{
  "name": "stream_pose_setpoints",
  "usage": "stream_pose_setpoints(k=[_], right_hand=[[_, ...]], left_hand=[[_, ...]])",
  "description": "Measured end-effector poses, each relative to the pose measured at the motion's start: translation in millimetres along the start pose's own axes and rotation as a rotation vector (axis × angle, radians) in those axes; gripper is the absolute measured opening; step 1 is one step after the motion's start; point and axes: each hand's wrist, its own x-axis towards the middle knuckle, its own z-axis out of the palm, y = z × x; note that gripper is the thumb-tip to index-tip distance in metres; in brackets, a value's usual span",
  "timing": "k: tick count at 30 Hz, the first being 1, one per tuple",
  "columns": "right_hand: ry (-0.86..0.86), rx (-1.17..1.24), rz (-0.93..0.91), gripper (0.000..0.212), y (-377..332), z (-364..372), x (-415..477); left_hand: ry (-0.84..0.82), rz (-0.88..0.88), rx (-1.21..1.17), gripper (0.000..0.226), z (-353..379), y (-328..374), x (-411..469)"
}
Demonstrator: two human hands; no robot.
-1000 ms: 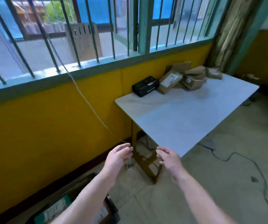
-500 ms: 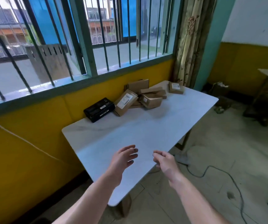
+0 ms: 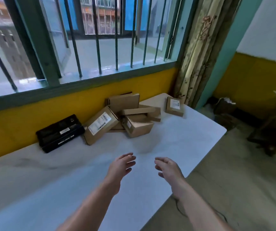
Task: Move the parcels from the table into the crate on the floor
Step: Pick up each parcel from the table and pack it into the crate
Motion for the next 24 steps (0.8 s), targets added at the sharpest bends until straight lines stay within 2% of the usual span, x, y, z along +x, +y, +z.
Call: stream_pose_setpoints(k=[7,12,17,21,24], right_hand=[[-0.090,-0.037,0.051,0.017,-27,-25,112],[-0.211,-0.077,0.056,0.032,-44,-25,204],[-0.281,-0.082,0.057,0.045,-67,-24,285],[-0.386,-0.142,0.065,0.059,-78,-23,329],[-0.483,-0.185,0.103,0.055,-85,-21,348]], left_hand=[[0.152,0.009,0.014,0.019,39,33,89],[0.346,0.051,0.091,0.038,63,39,144],[0.539,0.002,0.107,0.052,91,52,184],[0.610,-0.036,0.126,0.061,108,56,212],[0.611,-0.074,0.094,0.064,116,55,224]])
